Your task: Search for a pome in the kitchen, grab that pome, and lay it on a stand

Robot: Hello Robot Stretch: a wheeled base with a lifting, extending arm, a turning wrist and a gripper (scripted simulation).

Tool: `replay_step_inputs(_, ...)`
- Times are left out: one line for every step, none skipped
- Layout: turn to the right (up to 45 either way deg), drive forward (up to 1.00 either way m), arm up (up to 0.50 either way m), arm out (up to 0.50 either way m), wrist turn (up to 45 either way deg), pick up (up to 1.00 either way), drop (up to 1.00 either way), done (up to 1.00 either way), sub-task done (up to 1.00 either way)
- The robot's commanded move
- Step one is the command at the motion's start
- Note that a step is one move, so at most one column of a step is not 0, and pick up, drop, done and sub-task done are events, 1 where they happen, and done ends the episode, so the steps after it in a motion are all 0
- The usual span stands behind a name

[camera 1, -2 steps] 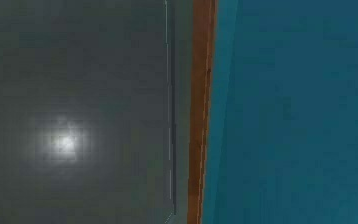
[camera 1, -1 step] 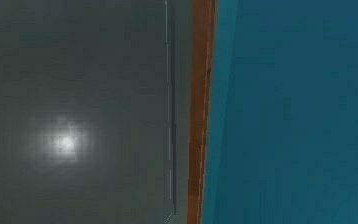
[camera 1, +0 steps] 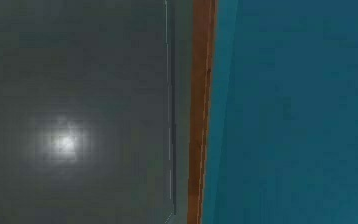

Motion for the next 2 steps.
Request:
replay_step_inputs(0.0, 0.00, 0.00, 0.14, 0.0, 0.00, 0.00, 0.00, 0.00)
replay_step_inputs(0.0, 0.00, 0.00, 0.00, 45.0, 0.00, 0.00, 0.00, 0.00)
